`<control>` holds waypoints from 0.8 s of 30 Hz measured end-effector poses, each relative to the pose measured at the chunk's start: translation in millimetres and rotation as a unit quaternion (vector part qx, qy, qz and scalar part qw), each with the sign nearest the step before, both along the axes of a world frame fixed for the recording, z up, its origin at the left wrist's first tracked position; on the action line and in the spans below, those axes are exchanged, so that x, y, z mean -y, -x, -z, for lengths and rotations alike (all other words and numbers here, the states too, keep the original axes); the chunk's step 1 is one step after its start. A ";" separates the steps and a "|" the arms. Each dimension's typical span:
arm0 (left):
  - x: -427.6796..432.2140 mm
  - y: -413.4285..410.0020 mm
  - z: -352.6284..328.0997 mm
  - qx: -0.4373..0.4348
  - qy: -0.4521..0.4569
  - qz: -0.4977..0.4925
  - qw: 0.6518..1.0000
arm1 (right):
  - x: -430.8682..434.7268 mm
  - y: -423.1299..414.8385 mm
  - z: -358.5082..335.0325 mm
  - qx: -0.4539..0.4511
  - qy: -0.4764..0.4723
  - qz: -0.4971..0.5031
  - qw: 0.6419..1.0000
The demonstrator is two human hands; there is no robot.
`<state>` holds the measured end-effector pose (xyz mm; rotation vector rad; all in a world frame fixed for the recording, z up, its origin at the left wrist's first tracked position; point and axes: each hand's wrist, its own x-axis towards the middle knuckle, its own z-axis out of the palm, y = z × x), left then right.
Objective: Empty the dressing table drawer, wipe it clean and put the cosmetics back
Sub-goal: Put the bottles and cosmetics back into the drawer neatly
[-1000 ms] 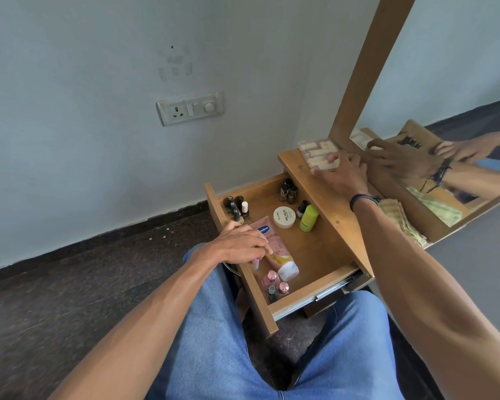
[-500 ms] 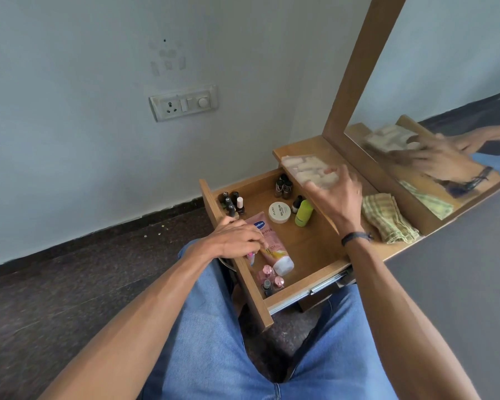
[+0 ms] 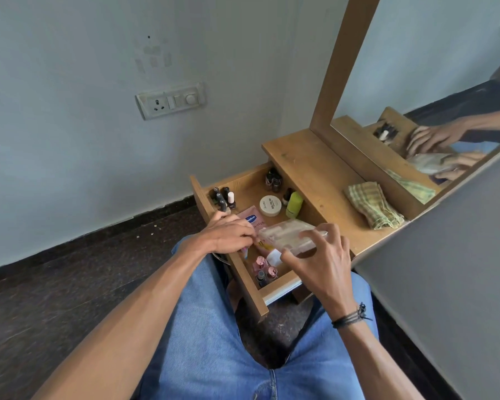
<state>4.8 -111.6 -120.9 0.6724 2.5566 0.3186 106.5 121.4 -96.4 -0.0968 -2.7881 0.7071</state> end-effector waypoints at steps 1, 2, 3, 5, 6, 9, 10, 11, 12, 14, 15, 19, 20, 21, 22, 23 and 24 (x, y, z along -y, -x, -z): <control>0.0 -0.4 0.2 0.001 -0.001 -0.002 1.000 | -2.2 -1.6 2.0 -0.009 -0.008 0.008 1.000; -0.3 -1.4 0.4 0.001 -0.001 -0.003 1.000 | -4.6 -2.5 3.8 -0.019 -0.018 0.014 1.000; -0.8 -1.9 1.1 0.000 0.002 -0.002 1.000 | -6.9 -2.6 5.7 -0.029 -0.029 0.019 0.999; -2.0 -2.9 2.0 -0.008 0.011 0.001 1.000 | -10.9 -2.1 9.6 -0.045 -0.059 0.025 0.997; -2.5 -3.2 2.4 -0.012 0.016 0.001 1.000 | -12.2 -1.7 11.7 -0.052 -0.076 0.025 0.995; -3.5 -4.6 2.0 -0.017 0.026 0.004 1.000 | -14.3 -1.7 19.5 -0.054 -0.125 0.011 0.991; -3.5 -5.5 1.6 -0.017 0.028 0.004 0.999 | -14.2 -1.6 22.3 -0.052 -0.137 0.006 0.989; -3.6 -5.8 1.5 -0.016 0.030 0.002 0.999 | -14.2 -1.1 24.6 -0.051 -0.144 0.003 0.988; -3.5 -6.2 1.6 -0.017 0.032 0.003 0.999 | -13.9 -0.5 26.1 -0.051 -0.149 0.000 0.987; -4.2 -5.8 2.1 -0.023 0.041 0.006 0.999 | -12.9 2.4 27.5 -0.055 -0.156 -0.002 0.986; -4.6 -5.4 2.6 -0.026 0.046 0.007 0.999 | -12.1 4.2 27.6 -0.056 -0.159 -0.004 0.986; -5.6 -5.3 5.1 -0.038 0.061 0.008 0.997 | -7.0 11.2 30.2 -0.052 -0.166 -0.014 0.985; -5.8 -5.8 5.0 -0.040 0.061 0.009 0.997 | -5.8 12.5 31.6 -0.044 -0.165 -0.016 0.985; -6.3 -5.8 5.0 -0.041 0.061 0.008 0.997 | -5.3 14.0 33.3 -0.034 -0.164 -0.017 0.986; -6.5 -6.0 4.9 -0.040 0.061 0.008 0.997 | -5.3 15.0 34.7 -0.024 -0.162 -0.016 0.986; -6.8 -6.2 4.5 -0.040 0.062 0.006 0.997 | -5.4 16.0 35.4 -0.015 -0.158 -0.016 0.987; -6.4 -6.4 4.2 -0.039 0.063 0.005 0.997 | -5.4 16.8 35.6 -0.008 -0.154 -0.015 0.988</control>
